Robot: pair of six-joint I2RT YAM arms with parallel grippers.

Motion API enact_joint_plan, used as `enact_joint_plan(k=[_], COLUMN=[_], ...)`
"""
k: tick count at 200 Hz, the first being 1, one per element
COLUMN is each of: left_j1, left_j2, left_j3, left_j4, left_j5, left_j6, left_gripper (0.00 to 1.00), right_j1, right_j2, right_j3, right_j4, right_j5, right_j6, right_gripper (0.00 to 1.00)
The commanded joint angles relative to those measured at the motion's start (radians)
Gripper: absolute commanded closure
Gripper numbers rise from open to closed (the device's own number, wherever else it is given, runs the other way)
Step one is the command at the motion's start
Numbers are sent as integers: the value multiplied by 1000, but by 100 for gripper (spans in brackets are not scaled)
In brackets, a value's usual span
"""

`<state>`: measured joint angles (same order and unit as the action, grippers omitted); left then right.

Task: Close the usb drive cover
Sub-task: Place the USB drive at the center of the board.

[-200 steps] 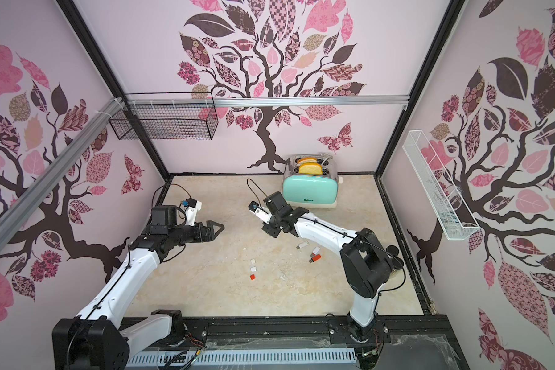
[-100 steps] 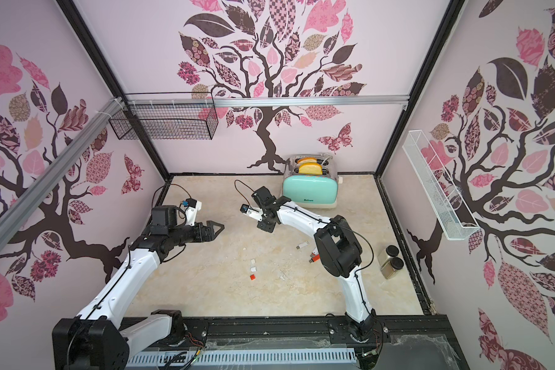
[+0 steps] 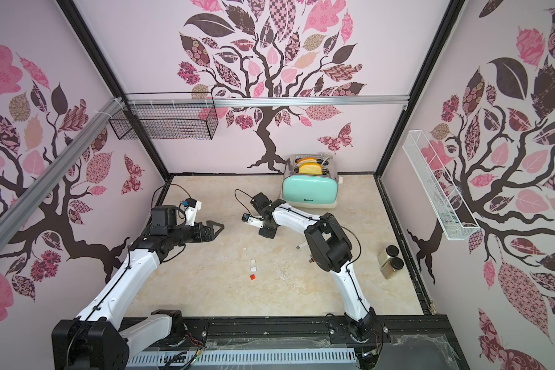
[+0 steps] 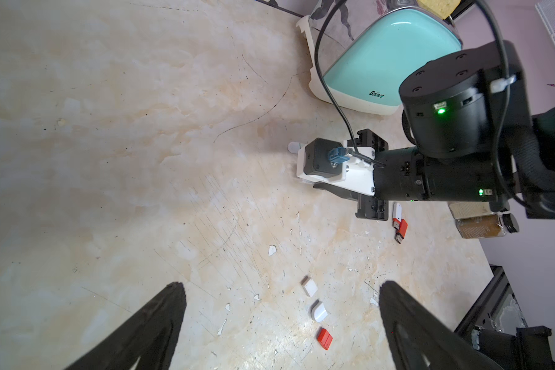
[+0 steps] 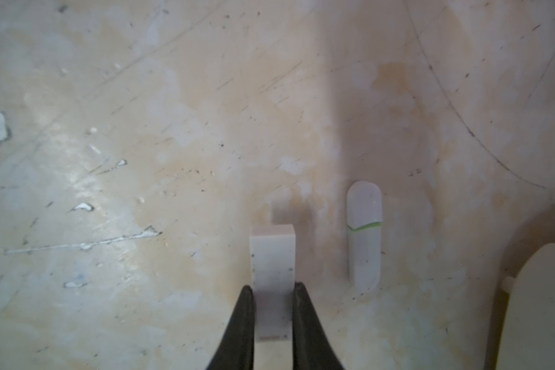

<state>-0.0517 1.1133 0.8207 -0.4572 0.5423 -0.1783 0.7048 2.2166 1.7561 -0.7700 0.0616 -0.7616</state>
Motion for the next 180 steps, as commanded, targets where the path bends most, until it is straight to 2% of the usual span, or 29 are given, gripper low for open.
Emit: enact_joint_plan(k=[1, 65, 129, 148, 180], left_j1=[7, 8, 9, 9, 10], left_j2=[-13, -15, -6, -15, -10], left_j3=[-1, -9, -7, -5, -1], left_j4=[-1, 20, 9, 11, 0], left_j5=[-4, -2, 7, -6, -3], left_j6=[18, 17, 24, 19, 22], left_gripper=[2, 2, 2, 2, 2], right_j1=[10, 24, 28, 27, 27], right_j2=[28, 45, 16, -27, -82], right_j3=[21, -9, -17, -60, -87], right_j4=[-18, 10, 23, 71, 64], right_j5=[45, 54, 73, 73, 78], right_j6=[-38, -45, -15, -13, -2], right_gripper=[100, 99, 70, 57, 50])
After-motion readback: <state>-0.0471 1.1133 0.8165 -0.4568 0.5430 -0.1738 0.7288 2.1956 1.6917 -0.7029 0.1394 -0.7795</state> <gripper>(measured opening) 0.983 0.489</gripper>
